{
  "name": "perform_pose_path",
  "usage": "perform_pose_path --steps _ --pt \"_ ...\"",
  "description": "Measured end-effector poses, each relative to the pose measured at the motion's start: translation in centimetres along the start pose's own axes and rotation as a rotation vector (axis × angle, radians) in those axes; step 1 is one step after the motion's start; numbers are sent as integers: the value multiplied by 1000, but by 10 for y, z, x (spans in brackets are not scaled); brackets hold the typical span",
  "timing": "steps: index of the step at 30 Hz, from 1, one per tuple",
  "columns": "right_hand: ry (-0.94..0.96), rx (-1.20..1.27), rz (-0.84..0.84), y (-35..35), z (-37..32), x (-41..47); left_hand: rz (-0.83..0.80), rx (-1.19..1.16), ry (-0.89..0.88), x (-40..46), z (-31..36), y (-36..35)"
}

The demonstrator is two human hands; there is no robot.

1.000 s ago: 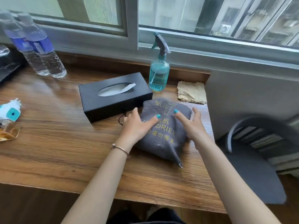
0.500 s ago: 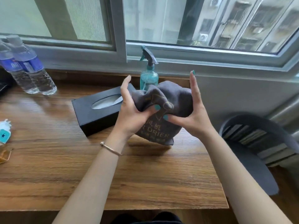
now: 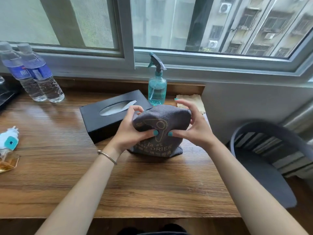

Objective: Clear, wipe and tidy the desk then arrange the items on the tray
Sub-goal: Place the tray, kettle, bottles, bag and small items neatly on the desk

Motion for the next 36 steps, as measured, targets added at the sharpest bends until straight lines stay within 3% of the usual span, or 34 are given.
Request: perform_pose_path --steps 3,7,12,14,19,23,30,36 --pt "-159 205 33 -11 27 -3 65 -37 25 -4 -17 -4" --pt "-271 225 -80 -37 47 -4 110 -115 149 -1 -38 10" --pt "-333 211 -155 -50 65 -9 -71 -62 315 -16 -56 4" --pt "-334 262 -162 -51 63 -5 -64 -20 361 -26 -57 5" --pt "-380 521 -210 -83 40 0 198 -132 376 -58 -34 40" --pt "-325 647 -296 -129 -13 27 394 -477 367 -87 -5 98" --pt "-223 668 -446 -236 -118 59 716 -246 385 -146 31 240" --pt "-236 766 -359 -327 -172 71 375 -405 159 -183 54 332"
Point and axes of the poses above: each hand's wrist, its own x-axis towards the middle knuckle, its own y-axis out of the back of the hand, z = x × y, the point moved 8 cm from there along x, towards the middle knuckle, and after that the axes turned 1 degree about y, right-handed, at the moved point
